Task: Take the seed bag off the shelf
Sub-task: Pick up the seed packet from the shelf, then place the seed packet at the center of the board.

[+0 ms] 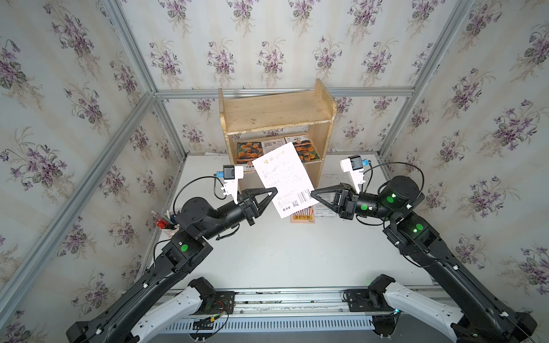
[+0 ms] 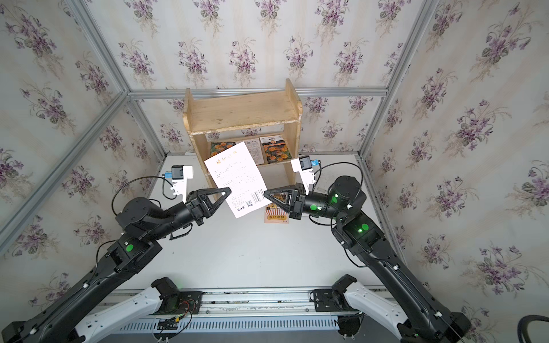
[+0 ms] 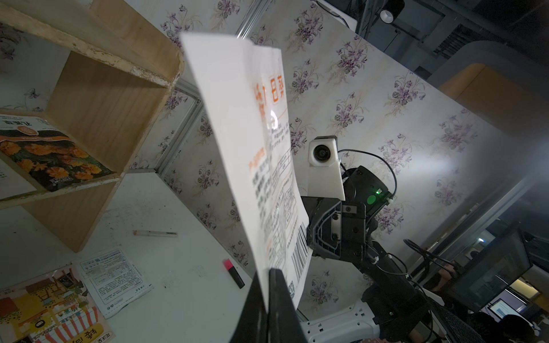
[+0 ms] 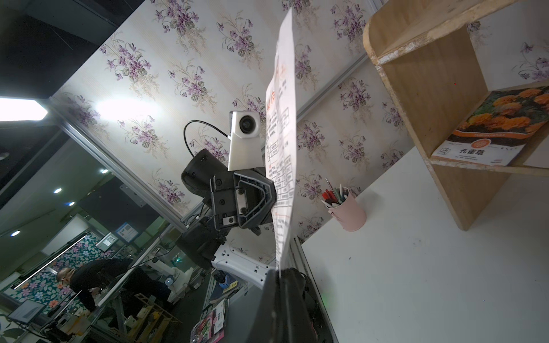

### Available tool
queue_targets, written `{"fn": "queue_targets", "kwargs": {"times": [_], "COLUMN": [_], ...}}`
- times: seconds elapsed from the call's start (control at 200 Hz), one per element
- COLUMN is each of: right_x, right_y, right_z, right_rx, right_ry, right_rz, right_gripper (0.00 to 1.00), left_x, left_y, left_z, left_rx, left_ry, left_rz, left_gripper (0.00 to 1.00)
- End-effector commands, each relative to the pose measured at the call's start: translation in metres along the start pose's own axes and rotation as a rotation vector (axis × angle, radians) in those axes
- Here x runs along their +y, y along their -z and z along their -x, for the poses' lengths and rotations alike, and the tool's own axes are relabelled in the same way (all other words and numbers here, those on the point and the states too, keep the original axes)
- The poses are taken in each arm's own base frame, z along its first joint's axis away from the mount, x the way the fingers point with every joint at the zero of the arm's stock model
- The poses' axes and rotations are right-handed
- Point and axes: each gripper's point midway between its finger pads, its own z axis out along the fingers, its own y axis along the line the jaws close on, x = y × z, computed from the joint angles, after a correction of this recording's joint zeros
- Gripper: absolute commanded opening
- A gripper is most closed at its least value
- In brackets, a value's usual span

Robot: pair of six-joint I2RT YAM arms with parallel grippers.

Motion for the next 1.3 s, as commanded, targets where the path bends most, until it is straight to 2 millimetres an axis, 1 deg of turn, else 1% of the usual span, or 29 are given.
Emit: {"fn": "queue_targets", "kwargs": {"times": [0.0, 0.035, 0.125, 0.235, 0.34, 0.43, 0.599, 0.689, 0.769, 0.909, 1.029, 1.254, 1.279, 1.294], "right_x": [-0.006, -0.011, -0.023, -0.04, -0.055, -0.064, -0.082, -0.091, -0.099, -0.112, -0.123, -0.134, -0.135, -0.135], "right_y": [0.004, 0.006, 0.01, 0.018, 0.026, 0.03, 0.036, 0.04, 0.044, 0.05, 0.055, 0.056, 0.055, 0.055], "right_z": [0.001, 0.0, -0.004, -0.01, -0.018, -0.025, -0.045, -0.056, -0.065, -0.078, -0.086, -0.093, -0.094, -0.094], "right_rx": [-0.019, -0.022, -0.018, -0.018, -0.01, 0.002, 0.043, 0.064, 0.075, 0.093, 0.094, 0.104, 0.108, 0.109], "right_ry": [0.036, 0.04, 0.052, 0.065, 0.071, 0.072, 0.056, 0.049, 0.043, 0.036, 0.031, 0.023, 0.022, 0.021], "right_rz": [-0.051, -0.081, -0.159, -0.257, -0.339, -0.378, -0.436, -0.464, -0.494, -0.539, -0.579, -0.606, -0.605, -0.605], "right_gripper": [0.22, 0.25, 0.37, 0.53, 0.66, 0.75, 0.87, 0.95, 1.0, 1.0, 1.0, 1.0, 1.0, 1.0], "left_x": [-0.004, -0.003, 0.001, 0.01, 0.027, 0.047, 0.101, 0.123, 0.142, 0.167, 0.187, 0.232, 0.234, 0.242], "left_y": [0.0, 0.0, 0.0, 0.001, 0.001, 0.002, 0.004, 0.004, 0.003, -0.003, -0.009, -0.011, -0.012, -0.011], "left_z": [-0.007, -0.01, -0.019, -0.034, -0.052, -0.07, -0.103, -0.117, -0.126, -0.141, -0.153, -0.178, -0.179, -0.185], "left_rx": [0.057, 0.079, 0.148, 0.234, 0.318, 0.381, 0.473, 0.503, 0.528, 0.566, 0.604, 0.699, 0.702, 0.719], "left_ry": [-0.028, -0.031, -0.042, -0.042, -0.031, -0.013, 0.056, 0.084, 0.095, 0.13, 0.152, 0.186, 0.185, 0.201], "left_rz": [-0.012, -0.003, 0.024, 0.052, 0.096, 0.146, 0.248, 0.274, 0.305, 0.322, 0.343, 0.425, 0.427, 0.439], "left_gripper": [0.0, 0.0, 0.0, 0.0, 0.0, 0.0, 0.0, 0.0, 0.0, 0.0, 0.0, 0.0, 0.0, 0.0]}}
